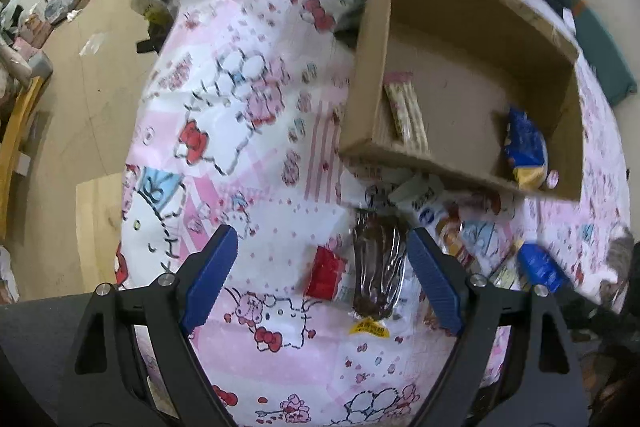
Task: Organize snacks
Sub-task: 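Grasp the brown vacuum-packed snack with the left tool while the right tool grasps a blue bag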
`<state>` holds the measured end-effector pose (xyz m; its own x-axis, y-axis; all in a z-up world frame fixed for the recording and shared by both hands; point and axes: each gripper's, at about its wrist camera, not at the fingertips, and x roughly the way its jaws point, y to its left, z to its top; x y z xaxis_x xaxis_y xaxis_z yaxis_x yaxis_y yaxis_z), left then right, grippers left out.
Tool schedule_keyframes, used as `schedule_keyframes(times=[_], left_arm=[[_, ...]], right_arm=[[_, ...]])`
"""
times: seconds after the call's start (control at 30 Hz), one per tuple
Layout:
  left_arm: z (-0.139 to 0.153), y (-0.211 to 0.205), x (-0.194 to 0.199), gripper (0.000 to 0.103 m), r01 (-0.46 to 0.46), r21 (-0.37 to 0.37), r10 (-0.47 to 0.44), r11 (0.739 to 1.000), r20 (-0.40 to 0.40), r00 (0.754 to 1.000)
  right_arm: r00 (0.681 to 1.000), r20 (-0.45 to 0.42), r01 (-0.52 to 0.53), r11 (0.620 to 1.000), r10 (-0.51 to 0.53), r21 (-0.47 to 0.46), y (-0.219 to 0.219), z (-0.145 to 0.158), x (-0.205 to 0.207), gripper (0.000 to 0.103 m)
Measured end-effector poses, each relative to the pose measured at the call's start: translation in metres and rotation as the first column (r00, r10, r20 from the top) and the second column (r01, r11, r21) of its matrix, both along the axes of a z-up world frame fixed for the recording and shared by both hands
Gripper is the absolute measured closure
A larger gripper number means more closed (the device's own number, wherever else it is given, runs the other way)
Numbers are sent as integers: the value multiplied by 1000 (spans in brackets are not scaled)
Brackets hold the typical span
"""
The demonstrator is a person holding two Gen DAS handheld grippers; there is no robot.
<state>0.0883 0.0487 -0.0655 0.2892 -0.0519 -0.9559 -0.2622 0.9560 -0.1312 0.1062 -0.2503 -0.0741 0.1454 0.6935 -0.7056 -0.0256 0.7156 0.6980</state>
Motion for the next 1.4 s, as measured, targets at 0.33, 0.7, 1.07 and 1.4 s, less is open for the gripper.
schedule_keyframes(times=[0.33,0.7,1.07,1.4], left_arm=[[-53,-60,5,19,206,39,-197,978,-157,968],[-76,-71,14,32,226,63,-211,972,-194,958],[-35,-51,-2,57,208,19,-203,978,-133,970],[13,-30,-58,57,181,-60,-184,982,-39,982]], right_arm=[[997,11,80,997,-80,10,-19,3,3,51],[997,23,77,997,-77,-11,-18,4,2,51],[997,30,74,997,-74,-22,-16,6,3,52],[999,31,22,999,-23,24,-6,10,-1,51]])
